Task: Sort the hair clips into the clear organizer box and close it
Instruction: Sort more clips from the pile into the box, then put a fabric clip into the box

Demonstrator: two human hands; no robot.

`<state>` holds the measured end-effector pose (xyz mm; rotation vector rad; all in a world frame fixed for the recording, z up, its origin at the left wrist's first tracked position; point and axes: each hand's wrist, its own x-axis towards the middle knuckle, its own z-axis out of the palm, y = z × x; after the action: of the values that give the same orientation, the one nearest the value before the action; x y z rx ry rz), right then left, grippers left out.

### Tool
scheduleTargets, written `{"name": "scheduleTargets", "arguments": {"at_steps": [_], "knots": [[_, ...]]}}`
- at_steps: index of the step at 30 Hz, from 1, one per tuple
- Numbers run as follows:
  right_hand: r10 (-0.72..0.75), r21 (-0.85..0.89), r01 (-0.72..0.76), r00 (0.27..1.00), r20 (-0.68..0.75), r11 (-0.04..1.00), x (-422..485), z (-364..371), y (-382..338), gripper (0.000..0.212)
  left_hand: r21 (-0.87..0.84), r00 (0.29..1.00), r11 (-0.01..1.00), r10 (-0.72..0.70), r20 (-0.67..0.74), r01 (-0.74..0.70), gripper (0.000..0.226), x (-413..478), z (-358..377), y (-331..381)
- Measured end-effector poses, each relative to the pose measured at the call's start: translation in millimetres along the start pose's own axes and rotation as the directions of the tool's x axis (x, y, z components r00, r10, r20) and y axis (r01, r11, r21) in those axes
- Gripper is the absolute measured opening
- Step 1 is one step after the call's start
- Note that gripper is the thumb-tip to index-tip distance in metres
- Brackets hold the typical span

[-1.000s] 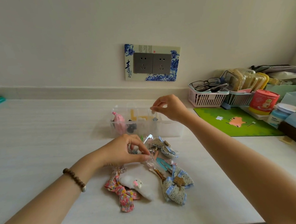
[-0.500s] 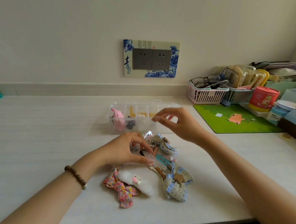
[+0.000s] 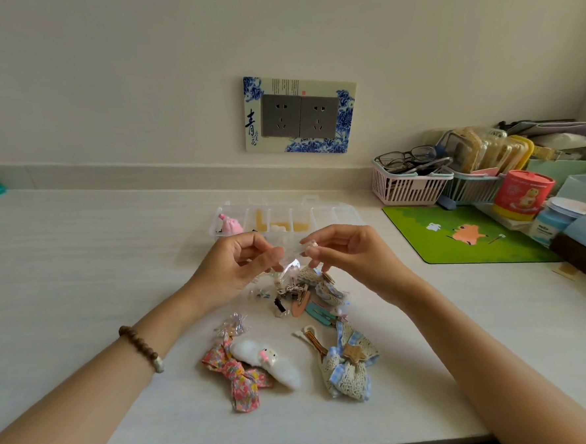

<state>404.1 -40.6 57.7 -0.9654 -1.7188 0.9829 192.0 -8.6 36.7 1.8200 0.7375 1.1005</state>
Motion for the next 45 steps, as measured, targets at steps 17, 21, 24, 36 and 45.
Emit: {"name": "scheduleTargets", "arguments": {"at_steps": [17,21,24,36,45], "knots": [[-0.021,-0.820,-0.063,0.996,-0.092,0.569,91,-26,9,0.022,0.791,0.991,0.600,0.129,0.046,-0.115,0.078,6,-13,-24],[-0.136,-0.832,-0.004,0.986,-0.095,0.555,77,-27,6,0.027,0.798,0.990,0.591,0.131,0.051,-0.119,0.080,5,-12,-24],[-0.147,-0.719,0.081,0.989,-0.030,0.691,51,-24,-7,0.017,0.796,0.990,0.593,0.136,0.045,-0.118,0.079,5,-13,-24],[0.326,-0.628,-0.233,0.945,0.035,0.742,-1,-16,19,0.032,0.811,0.975,0.563,0.220,0.036,-0.157,0.072,6,-9,-27],[0.353,-0.344,-0.311,0.933,0.067,0.886,-2,-17,13,0.028,0.826,0.971,0.545,0.237,0.014,-0.144,0.069,5,-6,-26]]}}
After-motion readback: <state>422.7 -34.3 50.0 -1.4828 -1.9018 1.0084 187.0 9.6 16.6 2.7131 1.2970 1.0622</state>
